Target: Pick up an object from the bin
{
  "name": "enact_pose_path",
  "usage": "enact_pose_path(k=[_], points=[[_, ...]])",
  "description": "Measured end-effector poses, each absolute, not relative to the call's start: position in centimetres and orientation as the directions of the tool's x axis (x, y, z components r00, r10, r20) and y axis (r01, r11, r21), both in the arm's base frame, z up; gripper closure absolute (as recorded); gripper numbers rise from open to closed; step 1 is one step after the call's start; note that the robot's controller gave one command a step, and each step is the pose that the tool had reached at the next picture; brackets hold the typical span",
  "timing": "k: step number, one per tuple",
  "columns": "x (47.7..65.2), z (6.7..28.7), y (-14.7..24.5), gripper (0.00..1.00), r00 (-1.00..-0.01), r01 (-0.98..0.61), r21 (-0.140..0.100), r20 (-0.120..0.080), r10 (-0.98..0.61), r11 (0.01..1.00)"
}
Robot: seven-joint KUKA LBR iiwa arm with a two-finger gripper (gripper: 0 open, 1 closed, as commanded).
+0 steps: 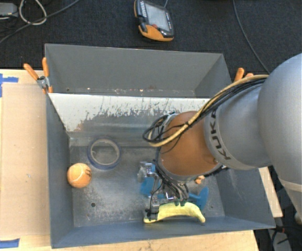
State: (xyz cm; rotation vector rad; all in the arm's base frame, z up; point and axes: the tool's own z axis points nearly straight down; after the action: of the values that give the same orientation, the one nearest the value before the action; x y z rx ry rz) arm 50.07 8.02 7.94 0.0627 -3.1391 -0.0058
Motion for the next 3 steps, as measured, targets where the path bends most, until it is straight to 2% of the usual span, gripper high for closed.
enact_pose_path(k=[1,2,3], points=[[57.0,7.2,3.0,0.00,-0.954,-0.298,-0.002,-0.010,-0.298,0.954],[51.9,11.7,5.6,0.00,-0.999,-0.034,0.003,0.005,-0.034,0.999],[55.6,7.9,-3.3,0.00,-0.970,-0.243,-0.002,-0.006,-0.243,0.970]])
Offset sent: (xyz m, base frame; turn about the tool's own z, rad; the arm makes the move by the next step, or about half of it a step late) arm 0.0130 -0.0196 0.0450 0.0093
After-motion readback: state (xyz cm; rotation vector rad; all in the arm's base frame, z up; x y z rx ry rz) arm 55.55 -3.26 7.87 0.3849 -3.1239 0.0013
